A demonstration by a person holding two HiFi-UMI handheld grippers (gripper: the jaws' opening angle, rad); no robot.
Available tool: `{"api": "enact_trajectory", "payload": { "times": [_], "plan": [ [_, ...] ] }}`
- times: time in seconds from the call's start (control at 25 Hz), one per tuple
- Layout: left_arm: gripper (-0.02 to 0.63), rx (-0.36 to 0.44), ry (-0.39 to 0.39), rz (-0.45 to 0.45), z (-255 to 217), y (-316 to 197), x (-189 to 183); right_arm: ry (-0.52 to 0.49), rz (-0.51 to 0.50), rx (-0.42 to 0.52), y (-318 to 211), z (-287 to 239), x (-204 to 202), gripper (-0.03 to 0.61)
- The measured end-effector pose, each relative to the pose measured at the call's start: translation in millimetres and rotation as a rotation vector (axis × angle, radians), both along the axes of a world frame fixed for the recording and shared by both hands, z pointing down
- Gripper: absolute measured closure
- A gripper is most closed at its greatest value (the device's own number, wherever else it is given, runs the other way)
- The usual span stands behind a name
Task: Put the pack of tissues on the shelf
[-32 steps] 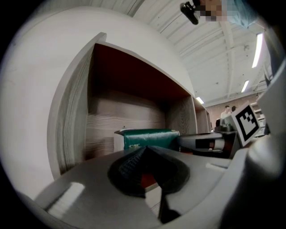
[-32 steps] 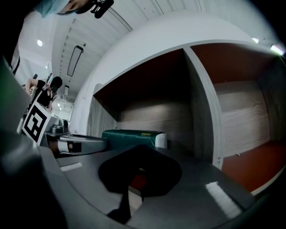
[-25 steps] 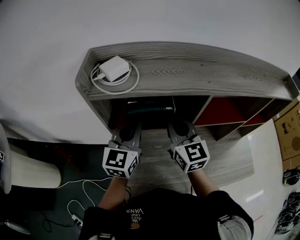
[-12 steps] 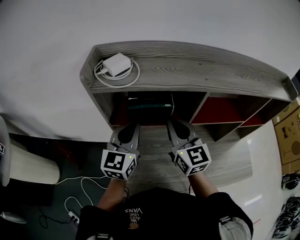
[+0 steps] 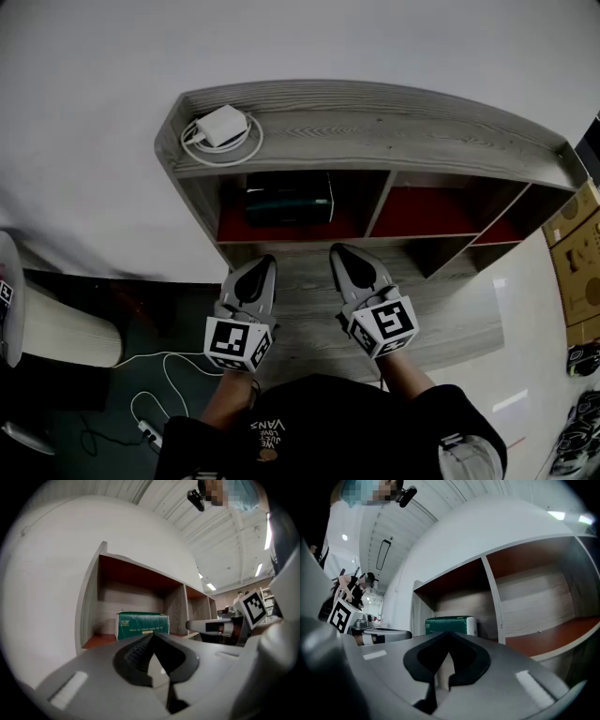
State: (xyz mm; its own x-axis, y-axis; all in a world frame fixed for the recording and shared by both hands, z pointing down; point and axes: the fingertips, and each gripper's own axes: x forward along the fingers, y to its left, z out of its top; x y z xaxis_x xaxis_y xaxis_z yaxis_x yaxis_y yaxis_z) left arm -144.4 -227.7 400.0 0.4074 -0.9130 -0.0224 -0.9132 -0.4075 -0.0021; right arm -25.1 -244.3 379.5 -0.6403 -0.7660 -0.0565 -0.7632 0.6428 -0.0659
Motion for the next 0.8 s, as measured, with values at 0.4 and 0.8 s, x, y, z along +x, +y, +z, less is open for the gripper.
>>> {"api": "enact_trajectory", "payload": {
  "times": [0.4, 0.8],
  "plan": [
    [0.561, -0.067, 0.004, -0.039, 49, 41, 16, -0.017, -0.026, -0.006, 35, 41, 28, 0.575],
    [0.561, -0.162, 0.016, -0.086, 94, 93, 24, 0.033, -0.066, -0.101, 72, 90, 50, 0.575]
  ]
}}
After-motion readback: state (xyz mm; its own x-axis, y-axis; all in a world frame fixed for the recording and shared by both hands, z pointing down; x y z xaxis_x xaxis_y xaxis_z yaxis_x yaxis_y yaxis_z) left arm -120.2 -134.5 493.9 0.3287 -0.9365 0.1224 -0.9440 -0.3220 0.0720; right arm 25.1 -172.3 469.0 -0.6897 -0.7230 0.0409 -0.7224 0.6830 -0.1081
